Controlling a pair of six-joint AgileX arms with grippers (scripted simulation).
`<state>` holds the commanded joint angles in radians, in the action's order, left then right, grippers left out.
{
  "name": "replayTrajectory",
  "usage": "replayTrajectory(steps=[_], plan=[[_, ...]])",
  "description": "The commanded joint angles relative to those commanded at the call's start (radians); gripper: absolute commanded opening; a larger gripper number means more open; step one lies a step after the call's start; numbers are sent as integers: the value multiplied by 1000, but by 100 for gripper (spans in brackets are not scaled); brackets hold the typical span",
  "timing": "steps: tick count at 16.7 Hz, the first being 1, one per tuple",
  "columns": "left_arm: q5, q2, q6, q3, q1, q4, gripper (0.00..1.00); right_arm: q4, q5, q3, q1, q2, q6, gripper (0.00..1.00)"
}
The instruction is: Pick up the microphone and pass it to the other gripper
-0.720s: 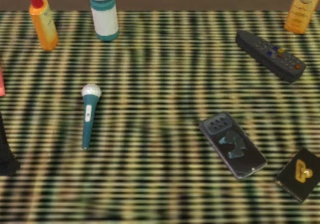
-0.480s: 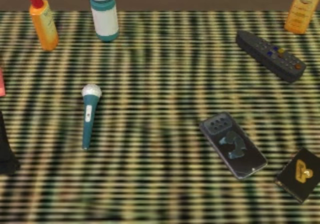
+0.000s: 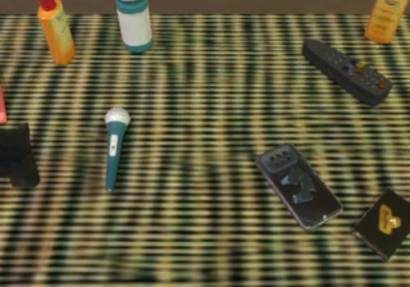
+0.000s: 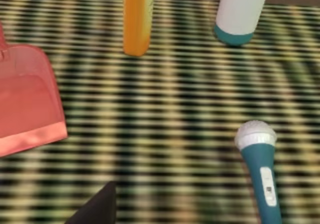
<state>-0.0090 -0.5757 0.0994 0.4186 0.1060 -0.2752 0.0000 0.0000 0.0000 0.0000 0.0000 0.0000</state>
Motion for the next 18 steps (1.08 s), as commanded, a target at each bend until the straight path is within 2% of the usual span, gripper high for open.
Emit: replayTrajectory(steps=[6,10,14,18], plan=[[-11,-643,90,384,101,-277,100,0,0,0,0,0,0,100],[-15,-978,144,612,162,-435,100,0,0,0,0,0,0,100],[-17,-1224,183,786,206,-542,100,0,0,0,0,0,0,100],[-17,-1326,201,866,226,-585,100,0,0,0,0,0,0,100]])
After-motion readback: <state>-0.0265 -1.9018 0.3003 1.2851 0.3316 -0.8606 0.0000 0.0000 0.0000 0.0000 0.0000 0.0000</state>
